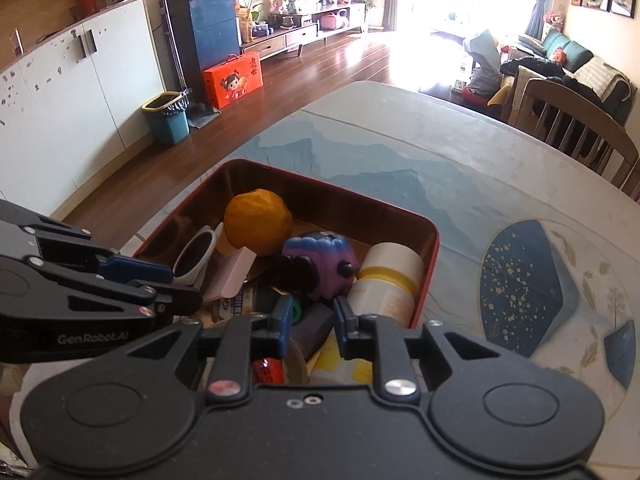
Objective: Organize rigid objects
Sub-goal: 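Lower and release the sunglasses with the left tool while the right tool releases the green object, then withdraw both tools up and away from the filled tin box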
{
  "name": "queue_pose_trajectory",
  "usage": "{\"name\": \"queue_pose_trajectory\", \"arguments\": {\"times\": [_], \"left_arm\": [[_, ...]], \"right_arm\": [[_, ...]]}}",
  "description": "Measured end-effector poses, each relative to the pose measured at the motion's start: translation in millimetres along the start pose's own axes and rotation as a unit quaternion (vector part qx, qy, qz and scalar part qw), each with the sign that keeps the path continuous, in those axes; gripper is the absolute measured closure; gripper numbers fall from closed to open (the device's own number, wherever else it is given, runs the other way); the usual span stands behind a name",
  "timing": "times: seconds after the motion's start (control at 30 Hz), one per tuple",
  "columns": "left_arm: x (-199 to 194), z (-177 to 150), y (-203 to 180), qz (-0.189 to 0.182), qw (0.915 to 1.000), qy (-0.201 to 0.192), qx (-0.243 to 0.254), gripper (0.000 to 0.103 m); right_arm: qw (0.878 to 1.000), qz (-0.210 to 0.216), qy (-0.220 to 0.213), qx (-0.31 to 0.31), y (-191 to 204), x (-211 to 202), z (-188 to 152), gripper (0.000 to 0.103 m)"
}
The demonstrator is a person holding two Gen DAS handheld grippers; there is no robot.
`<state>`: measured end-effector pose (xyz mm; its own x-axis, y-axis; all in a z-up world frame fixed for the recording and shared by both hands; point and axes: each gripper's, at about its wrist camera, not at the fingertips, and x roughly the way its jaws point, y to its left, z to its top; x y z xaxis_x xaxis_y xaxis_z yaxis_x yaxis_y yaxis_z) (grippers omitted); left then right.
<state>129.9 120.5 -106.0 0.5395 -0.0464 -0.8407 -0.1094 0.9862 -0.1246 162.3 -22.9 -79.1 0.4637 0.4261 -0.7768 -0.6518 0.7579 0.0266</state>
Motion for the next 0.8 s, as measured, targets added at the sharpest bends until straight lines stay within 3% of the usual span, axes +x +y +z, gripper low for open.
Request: {"name": "queue_pose_trajectory", "arguments": {"times": [0.5,0.6,0.67,0.8], "left_arm": [[-34,-5,-6,-0.001,0.9989,-0.044,0.013,0.076],[-42,-7,-7,-0.002,0.9984,-0.054,0.013,0.066],[-47,-9,-8,0.000,0.9979,-0.064,0.012,0.044],[-59,-10,-12,0.006,0.9964,-0.084,0.012,0.040]], "right_arm": [[0.999,0.009,-0.035,0.029,6,-45,-9,0.067],[0.998,0.009,-0.047,0.032,8,-54,-11,0.064],[0.998,0.011,-0.053,0.034,9,-59,-13,0.062],[0.997,0.011,-0.064,0.034,9,-70,-17,0.057]]}}
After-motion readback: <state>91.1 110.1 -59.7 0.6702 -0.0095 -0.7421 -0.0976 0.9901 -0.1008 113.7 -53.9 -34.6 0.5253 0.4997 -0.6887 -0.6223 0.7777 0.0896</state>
